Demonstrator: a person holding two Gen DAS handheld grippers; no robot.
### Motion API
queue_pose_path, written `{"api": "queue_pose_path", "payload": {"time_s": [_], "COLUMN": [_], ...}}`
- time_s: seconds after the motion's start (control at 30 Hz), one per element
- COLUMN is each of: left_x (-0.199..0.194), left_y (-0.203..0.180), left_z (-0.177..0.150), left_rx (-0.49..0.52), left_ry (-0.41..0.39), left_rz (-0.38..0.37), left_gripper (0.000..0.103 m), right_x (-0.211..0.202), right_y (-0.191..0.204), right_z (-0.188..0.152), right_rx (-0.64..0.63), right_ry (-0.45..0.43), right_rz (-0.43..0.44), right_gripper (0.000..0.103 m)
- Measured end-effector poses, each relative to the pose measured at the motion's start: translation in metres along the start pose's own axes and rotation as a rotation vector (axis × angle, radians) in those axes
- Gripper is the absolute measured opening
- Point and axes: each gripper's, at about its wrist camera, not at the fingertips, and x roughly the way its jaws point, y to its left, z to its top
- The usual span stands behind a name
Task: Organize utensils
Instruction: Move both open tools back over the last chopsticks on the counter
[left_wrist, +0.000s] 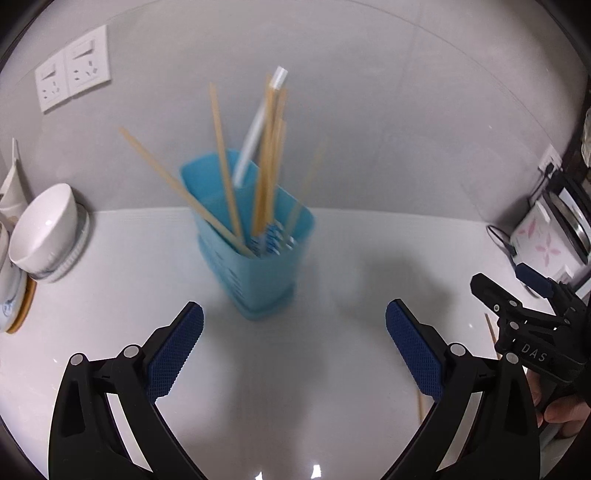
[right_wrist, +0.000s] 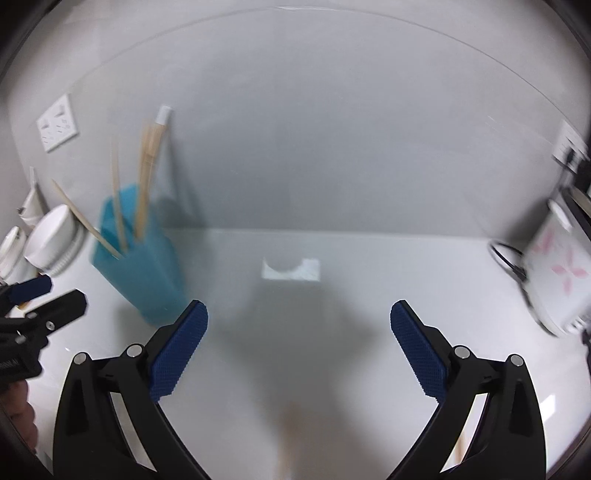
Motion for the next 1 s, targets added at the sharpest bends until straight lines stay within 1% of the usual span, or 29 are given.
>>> {"api": "queue_pose_path", "payload": {"time_s": [0.17,0.37,0.47,0.53,0.67,0.8,0.87,0.97,1.0], "left_x": [0.014,0.038,0.048,0.051,0.061,0.067,0.07,0.075,0.076], "left_y": [-0.049,-0.086,-0.098,-0.108,-0.121,-0.13,-0.135,-0.139,-0.139], "left_z": [-0.022,-0.06,-0.083,-0.097,-0.124,-0.141,-0.148,-0.154,-0.156], "left_rx": [0.0,-0.018,-0.02,-0.007,0.007,0.017,0.026,0.022,0.023], "left_ry": [0.108,0.228,0.279,0.305,0.38,0.433,0.458,0.481,0.488], "left_rz": [-0.038,-0.048,-0.05,-0.047,-0.025,-0.003,0.023,0.034,0.041], "left_gripper": [0.097,0.097,0.097,0.097,0.096,0.096,0.092,0.091,0.09], "right_x": [-0.001,0.004,0.007,0.008,0.011,0.013,0.015,0.017,0.019], "right_y": [-0.067,-0.116,-0.132,-0.14,-0.147,-0.154,-0.156,-0.152,-0.153], "right_z": [-0.031,-0.071,-0.097,-0.11,-0.133,-0.147,-0.152,-0.156,-0.157], "right_rx": [0.028,0.021,0.014,0.015,-0.004,0.019,0.03,0.021,0.021], "right_ry": [0.104,0.22,0.295,0.323,0.384,0.438,0.464,0.502,0.521], "right_rz": [-0.038,-0.067,-0.077,-0.067,-0.054,-0.038,-0.025,-0.022,-0.023], "right_gripper": [0.095,0.095,0.095,0.095,0.094,0.084,0.08,0.071,0.066]}}
